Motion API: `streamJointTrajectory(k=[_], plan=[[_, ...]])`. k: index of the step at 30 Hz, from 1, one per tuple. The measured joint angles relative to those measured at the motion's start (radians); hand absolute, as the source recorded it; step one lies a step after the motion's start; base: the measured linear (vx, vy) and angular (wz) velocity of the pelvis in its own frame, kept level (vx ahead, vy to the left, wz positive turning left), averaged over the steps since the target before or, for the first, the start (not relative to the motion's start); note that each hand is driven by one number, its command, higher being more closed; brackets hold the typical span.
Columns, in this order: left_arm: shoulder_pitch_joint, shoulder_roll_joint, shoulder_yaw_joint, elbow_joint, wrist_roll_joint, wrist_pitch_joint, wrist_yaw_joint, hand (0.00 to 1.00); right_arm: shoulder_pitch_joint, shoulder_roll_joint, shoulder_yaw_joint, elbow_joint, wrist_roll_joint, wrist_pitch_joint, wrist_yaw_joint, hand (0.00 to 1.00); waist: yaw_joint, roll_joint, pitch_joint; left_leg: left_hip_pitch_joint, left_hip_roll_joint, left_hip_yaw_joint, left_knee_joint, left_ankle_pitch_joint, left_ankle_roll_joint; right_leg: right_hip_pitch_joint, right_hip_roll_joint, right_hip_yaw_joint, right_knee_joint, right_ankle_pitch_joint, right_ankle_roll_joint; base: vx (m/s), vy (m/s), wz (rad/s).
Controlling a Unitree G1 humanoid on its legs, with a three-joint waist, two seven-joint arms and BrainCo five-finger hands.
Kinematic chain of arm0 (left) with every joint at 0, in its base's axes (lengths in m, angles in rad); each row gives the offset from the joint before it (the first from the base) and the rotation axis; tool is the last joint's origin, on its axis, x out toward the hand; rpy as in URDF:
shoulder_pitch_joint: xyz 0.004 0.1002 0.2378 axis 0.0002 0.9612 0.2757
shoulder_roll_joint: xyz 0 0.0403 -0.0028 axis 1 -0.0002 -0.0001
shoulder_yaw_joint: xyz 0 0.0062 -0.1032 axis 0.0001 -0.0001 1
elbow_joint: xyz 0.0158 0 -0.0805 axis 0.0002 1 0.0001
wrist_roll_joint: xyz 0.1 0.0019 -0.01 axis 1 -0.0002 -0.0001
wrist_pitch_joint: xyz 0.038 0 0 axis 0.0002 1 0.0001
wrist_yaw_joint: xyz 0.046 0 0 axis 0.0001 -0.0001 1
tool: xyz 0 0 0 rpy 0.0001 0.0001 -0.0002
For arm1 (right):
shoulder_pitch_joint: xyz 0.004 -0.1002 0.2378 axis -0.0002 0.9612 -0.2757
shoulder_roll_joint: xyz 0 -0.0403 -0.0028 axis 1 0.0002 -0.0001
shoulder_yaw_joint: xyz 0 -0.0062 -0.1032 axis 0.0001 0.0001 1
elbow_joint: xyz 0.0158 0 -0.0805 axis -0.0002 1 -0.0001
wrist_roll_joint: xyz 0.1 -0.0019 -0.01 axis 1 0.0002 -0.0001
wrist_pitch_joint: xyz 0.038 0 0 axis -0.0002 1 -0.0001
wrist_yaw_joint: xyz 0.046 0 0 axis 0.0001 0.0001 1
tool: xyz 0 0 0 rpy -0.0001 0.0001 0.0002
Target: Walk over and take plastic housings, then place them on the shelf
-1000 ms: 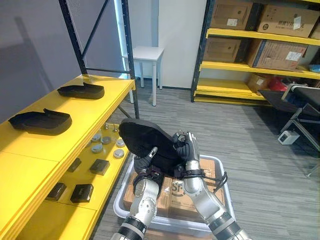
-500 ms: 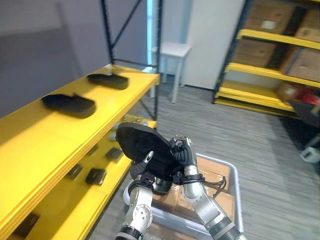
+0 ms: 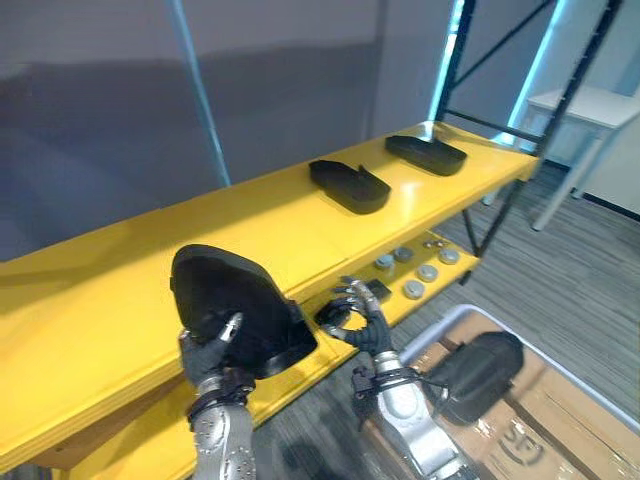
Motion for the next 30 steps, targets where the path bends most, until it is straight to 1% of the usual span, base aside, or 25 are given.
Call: streamJointTrajectory(k=[1,2,3,4,5,6,7,9,10,11,12,13,14,15,17,18,20,22,24,25,27,28,29,30], plan=[[-0.002,0.01,-0.01,-0.017,0.021,0.007,-0.003,1.0,0.006,-0.013,-0.028,-0.027,0.0,0.0,0.002,0.0,-0.006,-0.003,0.001,0.022,-0.024,-0.023,0.001,-0.019,0.012,-0.014,-0.064,0.013,0.134,0.011,-0.033,0.18,0.299,0.62],[-0.008,0.024,-0.02,-0.019,0.035,0.009,-0.005,1.0,0.011,-0.02,-0.047,-0.048,0.0,0.0,0.007,0.0,-0.015,-0.003,0.001,0.041,-0.037,-0.044,0.0,-0.036,0.023,-0.041,-0.103,0.073,0.237,0.043,-0.085,0.15,0.307,0.71],[-0.022,0.043,-0.039,-0.02,0.048,0.012,-0.008,1.0,0.019,-0.028,-0.069,-0.066,0.0,-0.001,0.011,0.0,-0.027,0.0,0.004,0.056,-0.039,-0.072,0.0,-0.053,0.032,-0.09,-0.098,0.222,0.336,0.033,-0.102,0.11,0.205,0.88],[-0.054,0.067,-0.054,-0.02,0.051,0.014,-0.014,1.0,0.036,-0.032,-0.083,-0.1,0.003,-0.002,0.026,0.0,-0.046,0.0,0.004,0.056,-0.027,-0.126,-0.002,-0.064,0.043,-0.158,0.001,0.43,0.433,-0.147,-0.057,0.11,0.054,1.02],[-0.08,0.072,-0.056,-0.02,0.051,0.015,-0.015,1.0,0.054,-0.039,-0.092,-0.133,0.019,-0.003,0.044,0.0,-0.064,0.0,0.005,0.056,-0.024,-0.168,-0.007,-0.064,0.043,-0.185,0.092,0.533,0.448,-0.252,-0.068,0.15,-0.022,1.33],[-0.113,0.075,-0.056,-0.017,0.052,0.015,-0.016,1.0,0.073,-0.042,-0.116,-0.163,0.039,-0.006,0.059,0.0,-0.083,-0.002,0.006,0.064,-0.033,-0.215,-0.014,-0.064,0.043,-0.209,0.192,0.625,0.409,-0.321,-0.07,0.18,-0.051,1.24],[-0.133,0.077,-0.056,-0.013,0.052,0.015,-0.018,1.0,0.086,-0.041,-0.14,-0.175,0.06,-0.017,0.068,0.0,-0.092,-0.002,0.009,0.073,-0.043,-0.246,-0.022,-0.064,0.043,-0.225,0.25,0.679,0.35,-0.336,-0.073,0.15,-0.052,1.19],[-0.167,0.086,-0.058,-0.005,0.071,0.015,-0.025,1.0,0.114,-0.042,-0.196,-0.185,0.111,-0.032,0.078,0.0,-0.108,-0.005,0.016,0.073,-0.058,-0.305,-0.022,-0.065,0.04,-0.262,0.335,0.8,0.221,-0.333,-0.074,0.13,-0.109,1.04],[-0.184,0.101,-0.06,0.005,0.088,0.016,-0.027,1.0,0.137,-0.042,-0.226,-0.196,0.128,-0.033,0.08,0.0,-0.112,-0.013,0.021,0.071,-0.066,-0.338,-0.02,-0.064,0.029,-0.265,0.365,0.86,0.125,-0.297,-0.084,0.13,-0.191,1.27],[-0.19,0.107,-0.068,0.029,0.089,0.022,-0.034,1.0,0.174,-0.053,-0.259,-0.209,0.157,-0.037,0.082,0.0,-0.123,0.002,0.03,0.073,-0.077,-0.384,-0.021,-0.067,0.005,-0.246,0.373,0.852,0.106,-0.227,-0.079,0.15,-0.166,0.98],[-0.188,0.107,-0.067,0.036,0.089,0.033,-0.038,1.0,0.192,-0.065,-0.279,-0.21,0.172,-0.037,0.084,0.0,-0.107,0.028,0.033,0.069,-0.059,-0.391,-0.02,-0.067,-0.005,-0.232,0.383,0.83,0.08,-0.226,-0.086,0.17,-0.148,0.66],[-0.188,0.106,-0.066,0.035,0.089,0.036,-0.042,1.0,0.2,-0.075,-0.284,-0.21,0.186,-0.037,0.087,0.0,-0.106,0.037,0.037,0.069,-0.053,-0.397,-0.022,-0.066,-0.008,-0.221,0.388,0.82,0.066,-0.223,-0.09,0.18,-0.097,0.31],[-0.196,0.103,-0.066,0.035,0.089,0.038,-0.054,1.0,0.218,-0.083,-0.292,-0.213,0.216,-0.037,0.102,0.0,-0.112,0.048,0.037,0.069,-0.041,-0.417,-0.028,-0.063,-0.016,-0.193,0.4,0.791,0.031,-0.212,-0.099,0.16,-0.1,0.45],[-0.206,0.102,-0.068,0.037,0.084,0.046,-0.068,1.0,0.236,-0.083,-0.294,-0.23,0.235,-0.036,0.113,0.0,-0.119,0.048,0.037,0.071,-0.034,-0.433,-0.03,-0.064,-0.022,-0.171,0.406,0.769,0.011,-0.212,-0.1,0.17,-0.115,0.49],[-0.218,0.103,-0.069,0.049,0.07,0.046,-0.092,1.0,0.263,-0.08,-0.298,-0.292,0.244,-0.037,0.136,0.0,-0.12,0.05,0.036,0.071,-0.032,-0.451,-0.032,-0.066,-0.027,-0.155,0.407,0.742,-0.004,-0.212,-0.1,0.14,-0.074,0.41],[-0.246,0.104,-0.078,0.077,0.025,0.049,-0.101,1.0,0.28,-0.08,-0.299,-0.33,0.277,-0.037,0.152,0.0,-0.122,0.051,0.036,0.067,-0.035,-0.472,-0.032,-0.064,-0.029,-0.141,0.404,0.721,-0.015,-0.212,-0.1,0.09,-0.021,0.47],[-0.296,0.114,-0.088,0.131,-0.029,0.056,-0.108,1.0,0.294,-0.08,-0.302,-0.358,0.292,-0.038,0.164,0.0,-0.127,0.051,0.036,0.058,-0.045,-0.486,-0.031,-0.056,-0.034,-0.133,0.394,0.698,-0.021,-0.216,-0.101,0.03,0.029,0.48],[-0.353,0.161,-0.118,0.194,-0.115,0.068,-0.127,1.0,0.311,-0.08,-0.301,-0.367,0.316,-0.038,0.176,0.0,-0.129,0.057,0.04,0.055,-0.056,-0.492,-0.04,-0.047,-0.029,-0.132,0.387,0.685,-0.019,-0.225,-0.102,-0.02,0.044,0.27],[-0.43,0.255,-0.164,0.279,-0.229,0.098,-0.157,1.0,0.342,-0.08,-0.29,-0.369,0.317,-0.036,0.188,0.0,-0.139,0.063,0.042,0.053,-0.063,-0.484,-0.042,-0.047,-0.027,-0.134,0.379,0.687,-0.018,-0.229,-0.099,-0.05,0.049,0.03],[-0.453,0.279,-0.177,0.302,-0.256,0.105,-0.165,1.0,0.353,-0.08,-0.287,-0.369,0.317,-0.035,0.192,0.0,-0.143,0.063,0.042,0.05,-0.063,-0.474,-0.045,-0.049,-0.027,-0.137,0.378,0.687,-0.019,-0.229,-0.1,-0.08,0.05,-0.06],[-0.596,0.377,-0.258,0.432,-0.389,0.146,-0.191,1.0,0.391,-0.087,-0.262,-0.377,0.312,-0.025,0.201,0.0,-0.159,0.066,0.041,0.02,-0.056,-0.433,-0.045,-0.057,-0.023,-0.168,0.377,0.692,-0.02,-0.227,-0.099,-0.08,0.038,-0.08],[-0.639,0.396,-0.28,0.469,-0.409,0.155,-0.194,1.0,0.401,-0.093,-0.25,-0.383,0.312,-0.022,0.201,0.0,-0.16,0.068,0.042,0.012,-0.052,-0.413,-0.046,-0.054,-0.02,-0.175,0.377,0.695,-0.022,-0.224,-0.096,-0.04,0.035,-0.14],[-0.711,0.437,-0.32,0.531,-0.449,0.179,-0.196,1.0,0.416,-0.103,-0.224,-0.39,0.313,-0.015,0.207,0.0,-0.168,0.068,0.042,0.0,-0.049,-0.394,-0.045,-0.049,-0.014,-0.191,0.377,0.71,-0.025,-0.21,-0.096,-0.03,0.045,-0.2],[-0.738,0.458,-0.339,0.558,-0.463,0.186,-0.198,1.0,0.42,-0.106,-0.207,-0.392,0.313,-0.012,0.211,0.0,-0.17,0.068,0.042,-0.002,-0.049,-0.384,-0.045,-0.043,-0.011,-0.198,0.377,0.719,-0.026,-0.206,-0.094,-0.01,0.049,-0.31]])
